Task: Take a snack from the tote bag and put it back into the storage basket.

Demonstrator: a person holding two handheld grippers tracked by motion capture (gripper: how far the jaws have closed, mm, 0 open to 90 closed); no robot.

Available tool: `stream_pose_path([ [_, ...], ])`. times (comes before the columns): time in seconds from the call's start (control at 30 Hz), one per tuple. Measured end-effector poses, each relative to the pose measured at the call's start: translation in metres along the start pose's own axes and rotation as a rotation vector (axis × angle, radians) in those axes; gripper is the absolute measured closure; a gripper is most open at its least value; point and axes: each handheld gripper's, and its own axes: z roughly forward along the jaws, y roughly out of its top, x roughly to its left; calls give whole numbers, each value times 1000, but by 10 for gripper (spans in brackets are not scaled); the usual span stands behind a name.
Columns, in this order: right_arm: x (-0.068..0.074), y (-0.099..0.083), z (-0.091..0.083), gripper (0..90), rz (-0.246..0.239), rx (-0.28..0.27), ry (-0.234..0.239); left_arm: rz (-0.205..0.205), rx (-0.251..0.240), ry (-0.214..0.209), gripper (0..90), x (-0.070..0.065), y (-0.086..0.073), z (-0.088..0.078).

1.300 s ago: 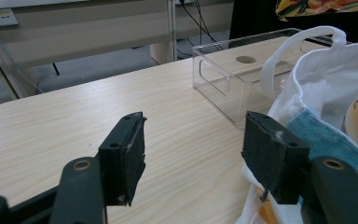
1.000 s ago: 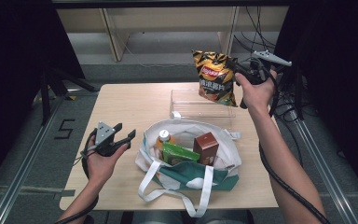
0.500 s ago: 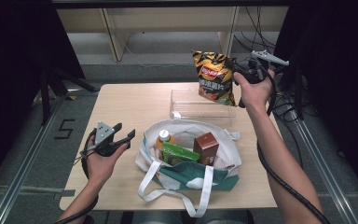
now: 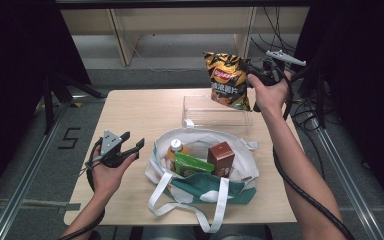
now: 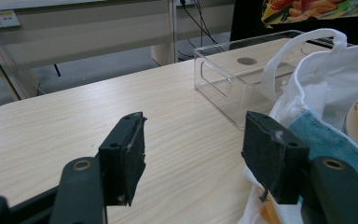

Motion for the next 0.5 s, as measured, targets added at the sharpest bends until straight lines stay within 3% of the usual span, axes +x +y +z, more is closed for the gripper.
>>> stream_pose_path([
  [0.23,0,-1,6,900,-20,15,2,1,-1,-1,386,0,0,0],
  [0.37,1,-2,9,900,4,29,-5,-2,0,0,386,1,-1,0],
  [0.5,-1,-3,12,900,-7,24,-2,-3,1,-2,386,0,-1,0],
])
